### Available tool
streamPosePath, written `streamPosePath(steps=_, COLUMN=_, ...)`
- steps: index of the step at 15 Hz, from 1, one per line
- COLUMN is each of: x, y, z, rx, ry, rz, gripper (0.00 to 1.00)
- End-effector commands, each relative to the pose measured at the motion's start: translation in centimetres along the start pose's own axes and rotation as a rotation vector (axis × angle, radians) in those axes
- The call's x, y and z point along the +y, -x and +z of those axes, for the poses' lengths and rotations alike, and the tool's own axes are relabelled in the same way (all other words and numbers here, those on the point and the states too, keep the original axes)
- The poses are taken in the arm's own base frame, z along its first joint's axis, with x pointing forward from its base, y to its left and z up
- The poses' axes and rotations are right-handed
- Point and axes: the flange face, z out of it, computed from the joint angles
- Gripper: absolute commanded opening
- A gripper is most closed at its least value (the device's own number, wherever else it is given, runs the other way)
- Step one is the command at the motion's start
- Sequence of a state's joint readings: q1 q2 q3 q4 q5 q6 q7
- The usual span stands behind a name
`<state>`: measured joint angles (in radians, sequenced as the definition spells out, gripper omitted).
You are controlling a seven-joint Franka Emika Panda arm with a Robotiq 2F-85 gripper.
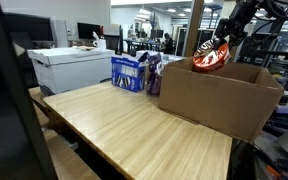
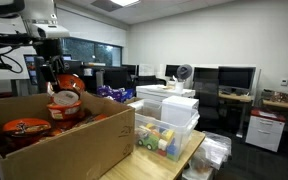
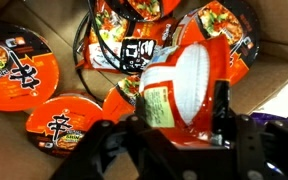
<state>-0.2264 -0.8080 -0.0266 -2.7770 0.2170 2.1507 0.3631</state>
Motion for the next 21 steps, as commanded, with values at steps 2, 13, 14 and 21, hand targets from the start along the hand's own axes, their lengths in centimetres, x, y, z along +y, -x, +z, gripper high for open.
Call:
streamPosePath(steps=2, x=1.4, y=-1.4, z=1.5, rx=-0.024, ry=0.016, rz=0.044, gripper=0.32)
streamPosePath(steps=13, x=2.6, y=-3.4, z=2.4, rx=-0.014, ry=0.069, rz=0.096, gripper=0.32)
streamPosePath(steps=14, x=2.7, y=-3.5, z=2.6, rx=-0.018, ry=0.073, rz=0.100, gripper=0.32)
streamPosePath(steps=21, x=3.5, y=-3.7, z=4.5, rx=-0.092, ry=0.146, rz=0.165, gripper=0.98)
